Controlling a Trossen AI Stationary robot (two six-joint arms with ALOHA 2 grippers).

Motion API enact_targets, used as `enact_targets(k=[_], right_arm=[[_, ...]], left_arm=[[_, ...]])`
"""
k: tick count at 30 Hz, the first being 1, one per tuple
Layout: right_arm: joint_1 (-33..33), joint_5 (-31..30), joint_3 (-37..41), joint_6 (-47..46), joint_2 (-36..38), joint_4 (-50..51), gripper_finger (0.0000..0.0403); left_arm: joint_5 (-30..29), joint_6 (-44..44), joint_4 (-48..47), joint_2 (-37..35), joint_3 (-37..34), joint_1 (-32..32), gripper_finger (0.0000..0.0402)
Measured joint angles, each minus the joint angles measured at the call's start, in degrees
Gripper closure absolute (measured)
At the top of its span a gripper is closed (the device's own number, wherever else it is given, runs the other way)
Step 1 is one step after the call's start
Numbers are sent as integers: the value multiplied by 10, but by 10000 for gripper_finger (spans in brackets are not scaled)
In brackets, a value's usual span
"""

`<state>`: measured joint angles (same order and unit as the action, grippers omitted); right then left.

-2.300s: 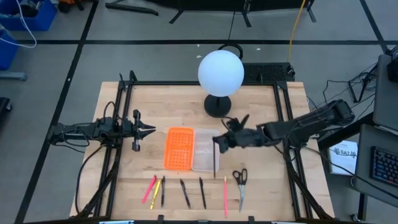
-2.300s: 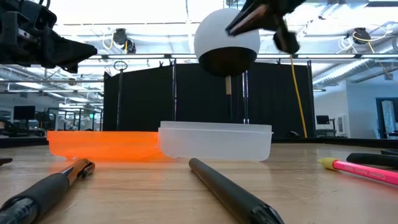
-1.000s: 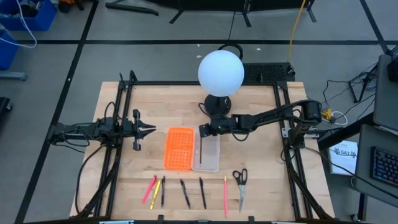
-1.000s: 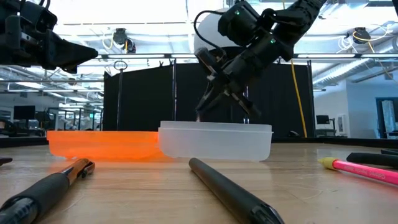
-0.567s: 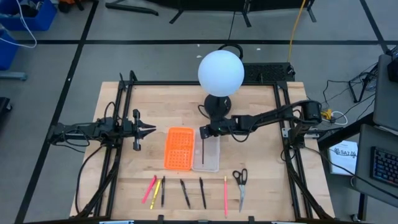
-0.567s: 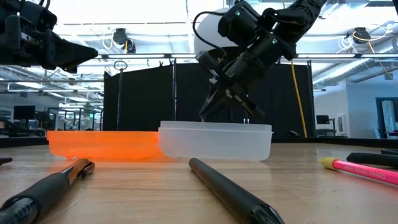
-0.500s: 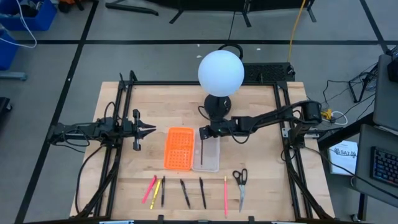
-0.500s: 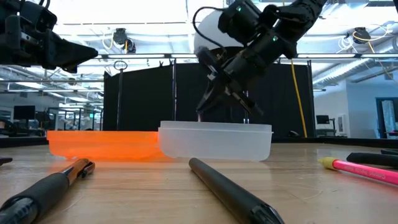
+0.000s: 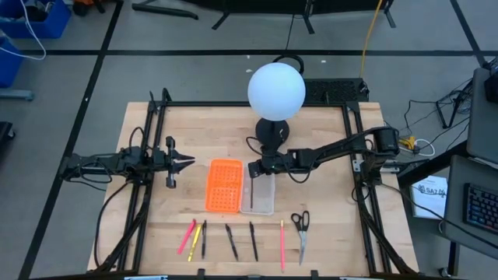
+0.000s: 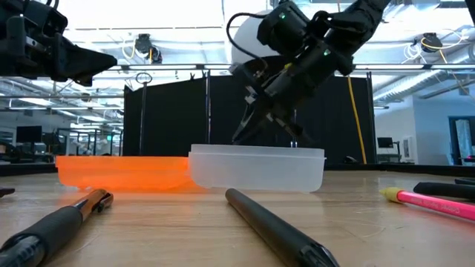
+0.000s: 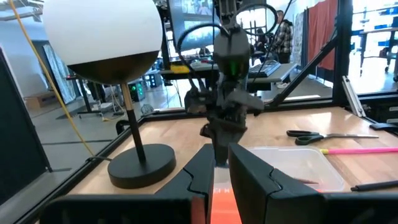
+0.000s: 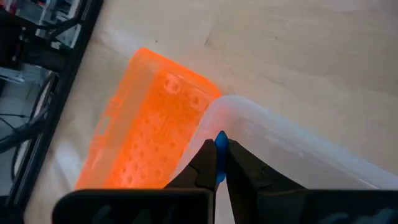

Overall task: Pick & place school supplies into a supply box
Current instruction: Put the brown pencil into the supply box, then put the pink pen into the supply box

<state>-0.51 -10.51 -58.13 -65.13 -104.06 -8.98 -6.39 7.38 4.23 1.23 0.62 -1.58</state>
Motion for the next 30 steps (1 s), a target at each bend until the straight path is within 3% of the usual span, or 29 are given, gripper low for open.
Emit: enact_targets(k=[9,21,30], right_arm=[[-10,2,1,20,-11,2,388],[-10,1,1,2,-11,6,308],[-15,19,2,23,10,-31,303]], left_arm=[[-2,0,1,0,0,0,344],[-7,0,0,0,0,0,344],[-6,-1,0,0,0,0,344]])
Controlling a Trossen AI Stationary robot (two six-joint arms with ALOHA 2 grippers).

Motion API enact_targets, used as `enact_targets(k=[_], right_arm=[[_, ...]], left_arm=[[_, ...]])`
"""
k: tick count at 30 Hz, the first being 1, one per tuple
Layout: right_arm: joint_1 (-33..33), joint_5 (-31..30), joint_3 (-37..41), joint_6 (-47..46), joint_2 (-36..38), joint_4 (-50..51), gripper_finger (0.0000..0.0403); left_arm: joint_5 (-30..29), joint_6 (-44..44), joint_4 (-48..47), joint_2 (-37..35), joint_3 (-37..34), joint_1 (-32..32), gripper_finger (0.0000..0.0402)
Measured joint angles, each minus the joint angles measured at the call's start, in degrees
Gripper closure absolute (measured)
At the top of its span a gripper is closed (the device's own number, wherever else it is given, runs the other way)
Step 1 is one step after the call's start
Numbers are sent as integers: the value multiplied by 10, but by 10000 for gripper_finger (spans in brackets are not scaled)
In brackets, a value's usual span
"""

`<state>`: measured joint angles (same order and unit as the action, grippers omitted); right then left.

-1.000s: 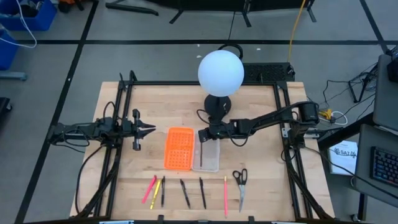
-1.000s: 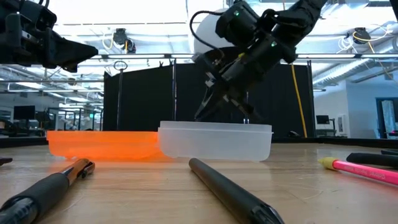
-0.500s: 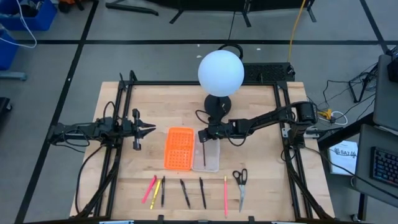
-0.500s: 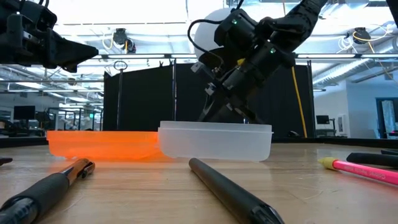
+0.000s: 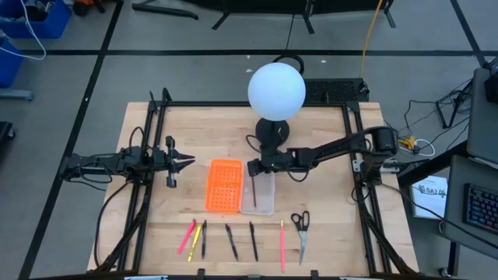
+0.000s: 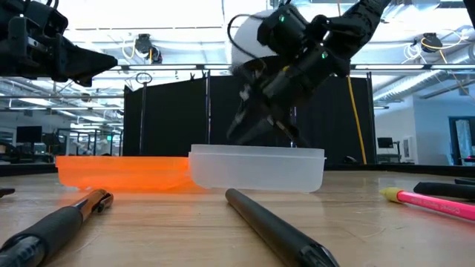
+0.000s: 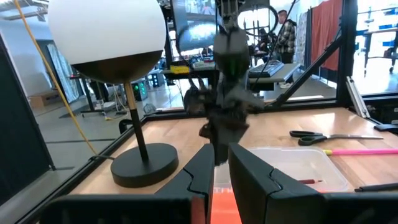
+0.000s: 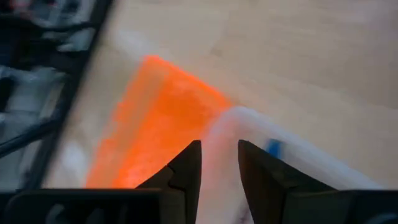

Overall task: Pick & place school supplies into a supply box
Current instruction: Put the pink pen into the supply box

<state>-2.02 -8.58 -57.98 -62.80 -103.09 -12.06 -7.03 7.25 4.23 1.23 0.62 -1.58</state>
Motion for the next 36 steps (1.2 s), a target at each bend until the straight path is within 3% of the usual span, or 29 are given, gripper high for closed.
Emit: enact_targets(k=[5,8,11,14,17,22,29,36], right_arm=[[-13,14,0,69,74,55,308],[-18,12,0,181,144,120,318],[-13,-36,10,299,214,193,335],[-2,-96,66,346,279,189,367],[-4,-108,144,378,348,116,397],[-10,-102,284,446,423,-74,400],[-36,-27,406,509,431,-267,402],[-48,-28,465,517,430,-314,402]], left_arm=[[-6,16,2,0,0,0,344],[-11,32,3,0,0,0,344],[-11,29,5,0,0,0,344],[-11,28,12,0,0,0,344],[-11,28,29,0,0,0,344],[-10,30,54,0,0,0,344],[-11,28,55,0,0,0,344],[-77,8,37,3,0,0,344]])
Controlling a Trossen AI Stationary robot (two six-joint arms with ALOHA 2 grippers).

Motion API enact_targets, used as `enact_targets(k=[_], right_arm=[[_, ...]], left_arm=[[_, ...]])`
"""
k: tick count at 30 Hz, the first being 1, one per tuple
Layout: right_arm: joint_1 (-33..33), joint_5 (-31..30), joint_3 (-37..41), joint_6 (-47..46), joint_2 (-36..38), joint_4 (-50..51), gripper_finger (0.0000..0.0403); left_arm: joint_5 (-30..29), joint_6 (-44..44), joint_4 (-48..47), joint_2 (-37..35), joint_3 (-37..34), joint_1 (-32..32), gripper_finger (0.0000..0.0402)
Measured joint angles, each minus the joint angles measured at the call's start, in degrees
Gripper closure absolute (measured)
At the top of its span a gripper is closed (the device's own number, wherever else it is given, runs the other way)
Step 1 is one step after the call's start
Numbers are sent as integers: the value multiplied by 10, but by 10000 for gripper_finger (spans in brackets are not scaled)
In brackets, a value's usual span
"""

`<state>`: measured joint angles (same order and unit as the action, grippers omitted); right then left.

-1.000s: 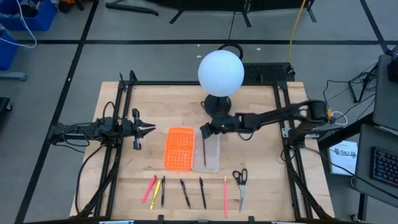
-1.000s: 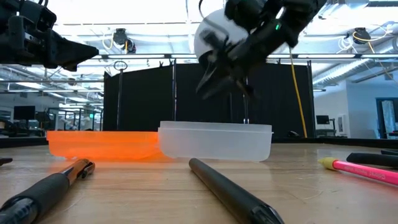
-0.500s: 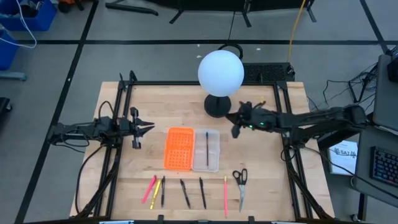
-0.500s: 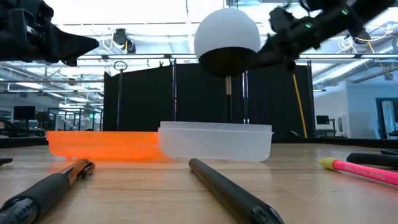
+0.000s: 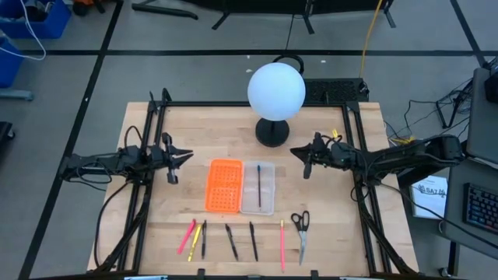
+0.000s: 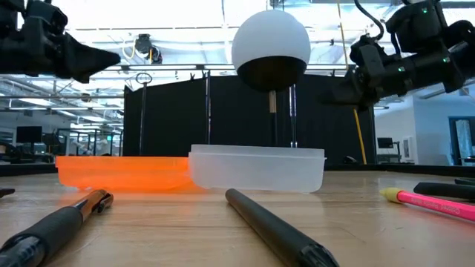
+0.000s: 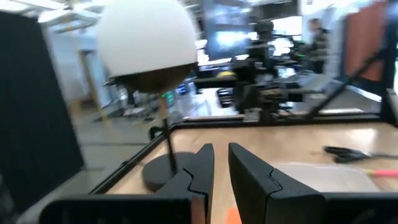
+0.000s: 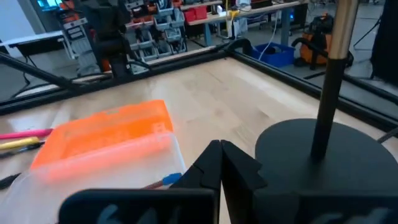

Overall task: Pick & place school supplies into a supply box
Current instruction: Put the pink pen into the supply box

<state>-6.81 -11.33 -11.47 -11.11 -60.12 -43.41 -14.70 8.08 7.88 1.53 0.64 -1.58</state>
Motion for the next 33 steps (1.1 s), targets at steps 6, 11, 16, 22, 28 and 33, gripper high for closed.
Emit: enact_targets(k=[6,11,16,22,28,33], right_arm=[[0,-5,13,14,0,0,403],[6,-4,28,49,0,-32,403],[8,55,71,83,2,-144,403],[-9,70,104,59,23,-163,403],[-45,97,104,93,49,-164,403],[-90,165,105,98,96,-147,403]], left_arm=[[-91,-82,-25,11,0,0,344],[-103,-91,-44,20,5,0,344],[-60,-113,-42,19,18,0,344],[-43,-115,-61,20,18,0,344],[-80,-120,-65,20,18,0,344],[-93,-124,-82,20,18,0,344]])
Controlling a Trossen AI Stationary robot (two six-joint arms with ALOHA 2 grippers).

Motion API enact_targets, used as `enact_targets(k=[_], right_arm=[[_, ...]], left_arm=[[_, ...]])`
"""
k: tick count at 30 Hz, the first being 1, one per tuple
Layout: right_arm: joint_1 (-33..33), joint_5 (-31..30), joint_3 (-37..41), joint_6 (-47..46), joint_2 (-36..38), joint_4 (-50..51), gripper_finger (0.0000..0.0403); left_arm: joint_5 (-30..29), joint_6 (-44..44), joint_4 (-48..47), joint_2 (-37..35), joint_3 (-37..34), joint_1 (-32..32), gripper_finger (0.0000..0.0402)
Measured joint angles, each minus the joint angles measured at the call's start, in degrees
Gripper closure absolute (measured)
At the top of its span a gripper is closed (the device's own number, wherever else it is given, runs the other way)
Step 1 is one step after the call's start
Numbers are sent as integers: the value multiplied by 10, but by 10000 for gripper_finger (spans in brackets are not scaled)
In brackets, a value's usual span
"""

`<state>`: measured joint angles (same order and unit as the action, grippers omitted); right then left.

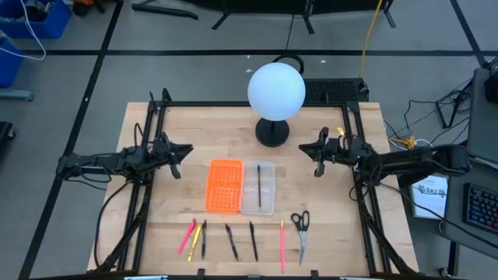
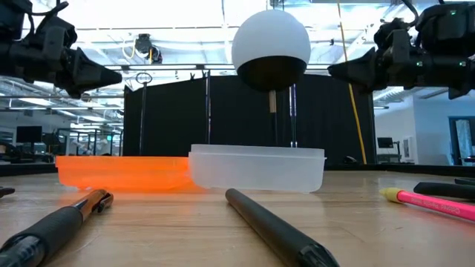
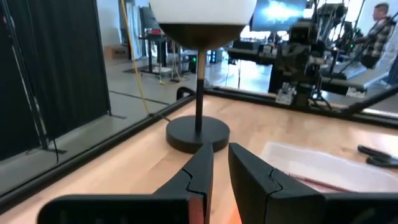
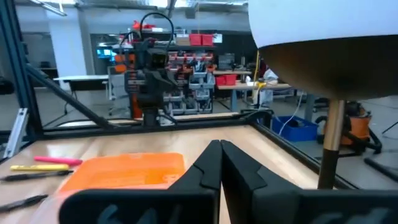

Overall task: Pick & place school supplies into a supply box
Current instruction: Put the pink pen into the supply box

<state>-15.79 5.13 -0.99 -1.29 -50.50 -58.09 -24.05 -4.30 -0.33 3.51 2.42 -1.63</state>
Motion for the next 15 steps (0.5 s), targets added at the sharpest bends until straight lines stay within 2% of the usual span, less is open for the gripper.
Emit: enact_targets(k=[5,8,12,15], right_arm=[[-23,24,0,-11,67,59,403],[-1,17,0,-24,115,132,403],[60,-107,0,-6,174,180,403],[111,-134,0,17,212,205,403]], left_arm=[[0,-21,-9,2,0,0,344],[0,-25,-10,3,0,0,344],[0,-21,-10,3,0,0,344],[1,-13,-10,3,0,0,344]])
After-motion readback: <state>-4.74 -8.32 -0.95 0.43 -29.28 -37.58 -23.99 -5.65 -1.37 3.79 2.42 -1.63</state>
